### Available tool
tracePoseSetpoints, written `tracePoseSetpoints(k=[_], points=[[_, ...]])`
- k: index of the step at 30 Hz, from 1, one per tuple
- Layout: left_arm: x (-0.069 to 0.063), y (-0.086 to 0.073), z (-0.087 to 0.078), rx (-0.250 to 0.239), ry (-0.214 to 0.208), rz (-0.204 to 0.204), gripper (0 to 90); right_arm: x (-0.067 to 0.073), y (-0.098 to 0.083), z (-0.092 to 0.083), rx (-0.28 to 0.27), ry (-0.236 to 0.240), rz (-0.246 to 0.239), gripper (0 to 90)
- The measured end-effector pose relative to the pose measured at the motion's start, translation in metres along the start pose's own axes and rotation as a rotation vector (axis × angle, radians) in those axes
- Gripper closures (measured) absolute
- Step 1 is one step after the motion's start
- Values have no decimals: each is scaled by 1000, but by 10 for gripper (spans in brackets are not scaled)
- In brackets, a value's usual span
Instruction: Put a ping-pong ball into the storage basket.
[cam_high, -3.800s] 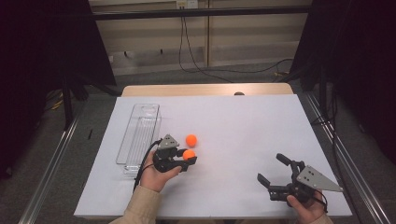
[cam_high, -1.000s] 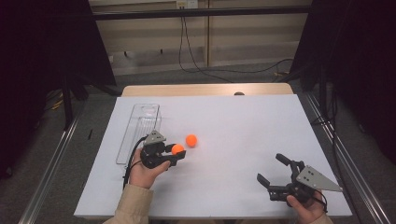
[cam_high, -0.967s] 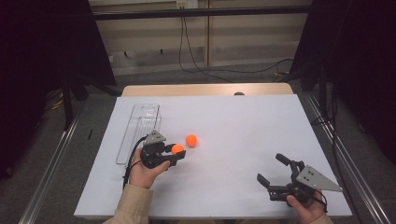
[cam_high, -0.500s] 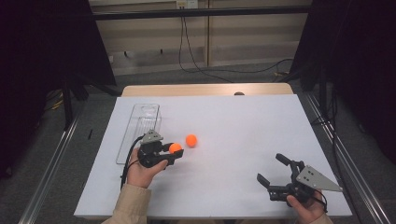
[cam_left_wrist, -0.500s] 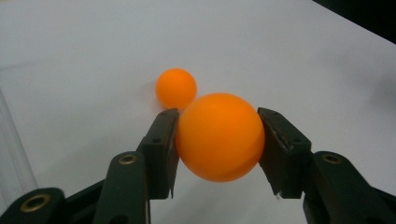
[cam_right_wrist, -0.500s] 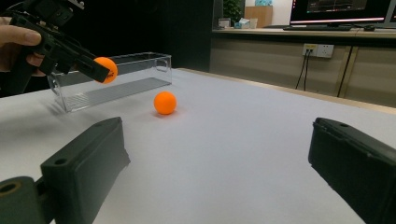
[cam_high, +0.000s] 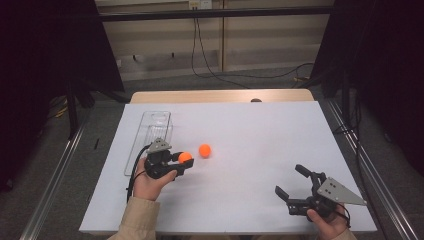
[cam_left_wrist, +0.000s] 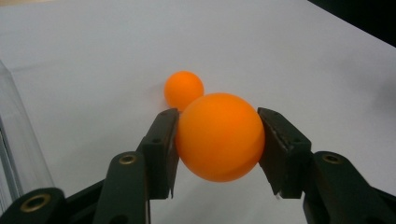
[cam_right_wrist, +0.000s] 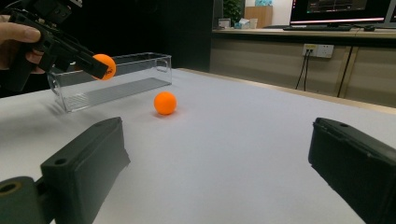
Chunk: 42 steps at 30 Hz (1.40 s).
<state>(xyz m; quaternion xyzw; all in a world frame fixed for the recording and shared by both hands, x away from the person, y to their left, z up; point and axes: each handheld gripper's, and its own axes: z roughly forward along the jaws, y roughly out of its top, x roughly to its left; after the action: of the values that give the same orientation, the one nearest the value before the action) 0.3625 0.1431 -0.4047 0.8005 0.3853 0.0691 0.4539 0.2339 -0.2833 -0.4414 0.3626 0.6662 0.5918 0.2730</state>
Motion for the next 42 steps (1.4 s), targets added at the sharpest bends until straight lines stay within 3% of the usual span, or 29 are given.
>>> tracePoseSetpoints(k=[42], points=[[9,1,-11,-9,20,-19,508,0,0,0,1,1,-3,32]])
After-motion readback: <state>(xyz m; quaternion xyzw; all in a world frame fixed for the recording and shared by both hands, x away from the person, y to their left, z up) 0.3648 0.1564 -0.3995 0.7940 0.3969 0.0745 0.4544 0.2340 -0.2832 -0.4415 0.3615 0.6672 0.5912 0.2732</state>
